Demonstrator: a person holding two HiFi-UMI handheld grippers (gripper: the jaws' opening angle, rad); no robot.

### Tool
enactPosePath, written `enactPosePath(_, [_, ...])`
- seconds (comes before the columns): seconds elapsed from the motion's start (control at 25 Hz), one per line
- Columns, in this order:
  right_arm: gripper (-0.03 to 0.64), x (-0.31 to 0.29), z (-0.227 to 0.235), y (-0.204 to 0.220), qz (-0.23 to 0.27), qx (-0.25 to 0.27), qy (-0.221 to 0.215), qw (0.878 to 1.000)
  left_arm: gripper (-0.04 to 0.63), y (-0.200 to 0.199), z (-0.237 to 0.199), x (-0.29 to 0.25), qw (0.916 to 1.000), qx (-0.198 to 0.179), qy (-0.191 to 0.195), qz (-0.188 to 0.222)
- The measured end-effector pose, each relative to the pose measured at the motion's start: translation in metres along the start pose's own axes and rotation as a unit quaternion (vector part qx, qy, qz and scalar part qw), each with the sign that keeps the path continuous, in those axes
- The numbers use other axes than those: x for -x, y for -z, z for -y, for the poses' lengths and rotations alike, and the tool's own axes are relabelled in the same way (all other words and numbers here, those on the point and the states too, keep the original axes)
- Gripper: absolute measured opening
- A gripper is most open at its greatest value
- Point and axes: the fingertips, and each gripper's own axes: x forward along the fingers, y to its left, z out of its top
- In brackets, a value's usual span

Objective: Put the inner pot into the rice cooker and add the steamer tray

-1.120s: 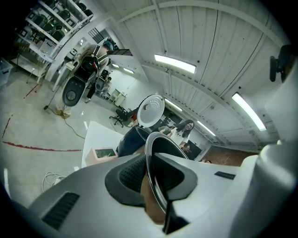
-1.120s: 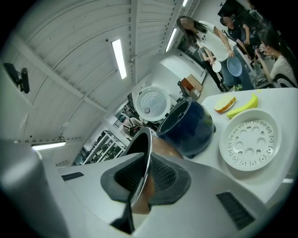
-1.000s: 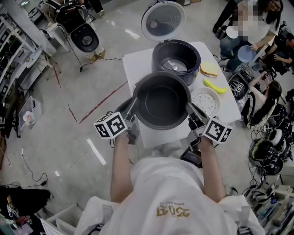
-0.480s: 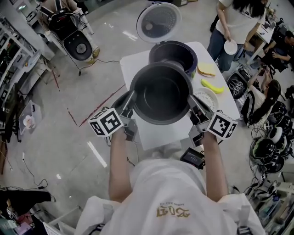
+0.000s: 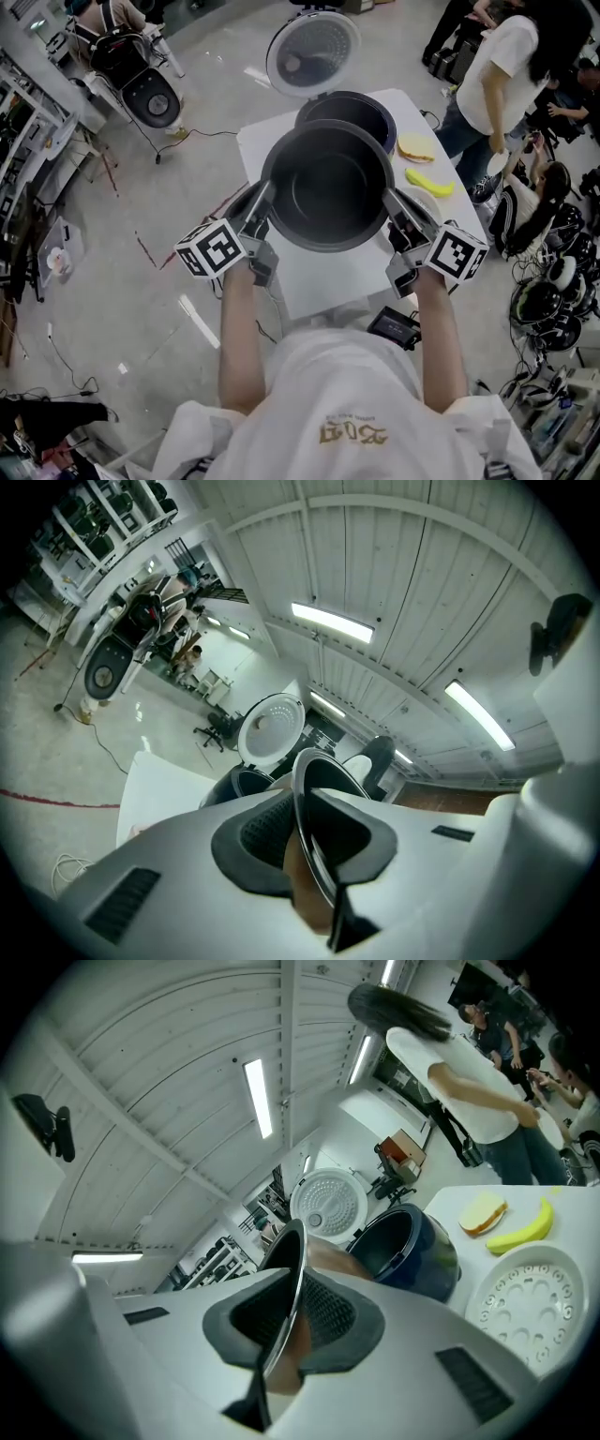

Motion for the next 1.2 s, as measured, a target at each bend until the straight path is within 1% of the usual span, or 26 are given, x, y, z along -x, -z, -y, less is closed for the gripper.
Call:
enactPosePath(0.44, [0.048, -0.036, 0.003, -0.039, 0.022, 0.010, -0.018, 1.000, 0.066, -0.035, -0.004, -0.040, 0.9996, -0.002, 0.024, 0.012])
enactPosePath(0.56, [0.046, -0.045, 0.009, -0.050, 0.025, 0.016, -0.014, 0.999, 0.064, -0.041, -0.009, -0.053, 0.9995, 0.003, 0.027, 0.014])
enactPosePath(0.72, [0.048, -0.064, 0.021, -0.070, 0.025, 0.011, -0.009, 1.000, 0.064, -0.055, -0.014, -0.080, 0.9994, 0.009, 0.029, 0.013])
enactPosePath(0.96, [0.046, -0.082, 0.038, -0.086, 0.032, 0.005, -0.004, 0.999, 0.063, -0.068, -0.021, -0.111, 0.9991, 0.009, 0.040, 0.010])
enactPosePath(1.2, [0.055, -0.093, 0.054, -0.113, 0.035, -0.015, -0.012, 0.999, 0.066, -0.077, -0.020, -0.144, 0.9983, 0.031, 0.048, 0.011])
